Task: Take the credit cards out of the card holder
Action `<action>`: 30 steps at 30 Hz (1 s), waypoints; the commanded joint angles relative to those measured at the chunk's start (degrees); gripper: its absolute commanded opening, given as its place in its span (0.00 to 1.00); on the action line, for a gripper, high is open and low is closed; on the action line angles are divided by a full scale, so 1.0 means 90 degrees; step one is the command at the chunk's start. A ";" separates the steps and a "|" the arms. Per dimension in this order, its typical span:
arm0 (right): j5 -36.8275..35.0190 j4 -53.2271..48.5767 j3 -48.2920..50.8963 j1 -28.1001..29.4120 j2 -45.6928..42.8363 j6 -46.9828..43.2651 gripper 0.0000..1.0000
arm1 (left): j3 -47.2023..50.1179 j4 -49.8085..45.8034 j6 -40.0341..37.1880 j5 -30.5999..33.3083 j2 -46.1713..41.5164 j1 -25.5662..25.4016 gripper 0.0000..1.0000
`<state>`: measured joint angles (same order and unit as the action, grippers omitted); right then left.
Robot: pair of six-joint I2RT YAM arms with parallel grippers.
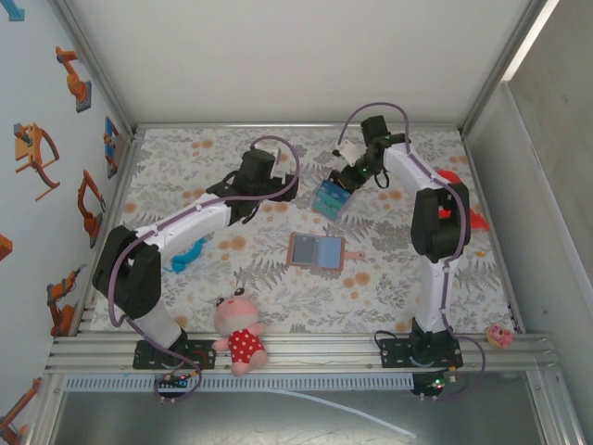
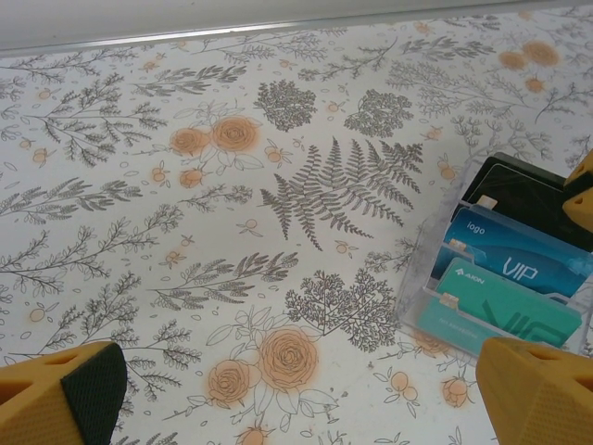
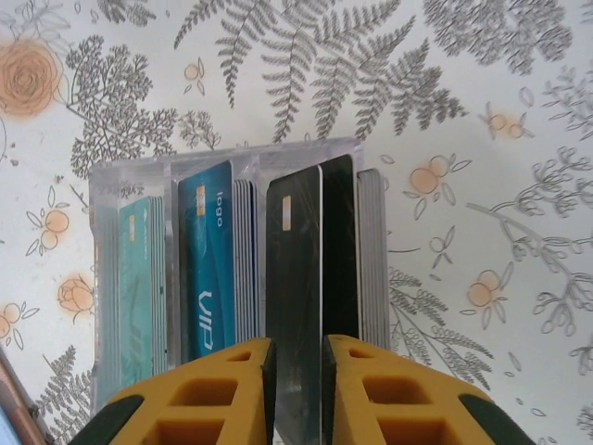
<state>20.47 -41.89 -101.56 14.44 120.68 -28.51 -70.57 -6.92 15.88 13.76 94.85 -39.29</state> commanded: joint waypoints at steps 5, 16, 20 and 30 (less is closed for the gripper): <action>-0.0024 0.0505 0.0232 -0.0012 -0.0825 0.0542 0.21 | 0.0296 0.0048 0.0127 0.0210 -0.0592 0.0028 0.97; -0.1676 0.1422 0.1857 0.0437 -0.2600 0.3097 0.34 | 0.1426 0.0326 0.0648 0.1010 -0.1843 0.0054 0.97; -0.2484 0.1350 0.2629 0.1092 -0.3318 0.3938 0.37 | 0.1955 0.0458 0.1034 0.1348 -0.2389 0.0109 0.97; -0.3624 0.1114 0.3827 0.2862 -0.3777 0.6094 0.41 | 0.2900 0.0356 0.1776 0.2302 -0.3385 0.0193 0.97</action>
<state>-6.98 -30.63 -68.88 37.85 87.20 17.19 -45.65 -3.49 28.25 29.43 66.67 -37.85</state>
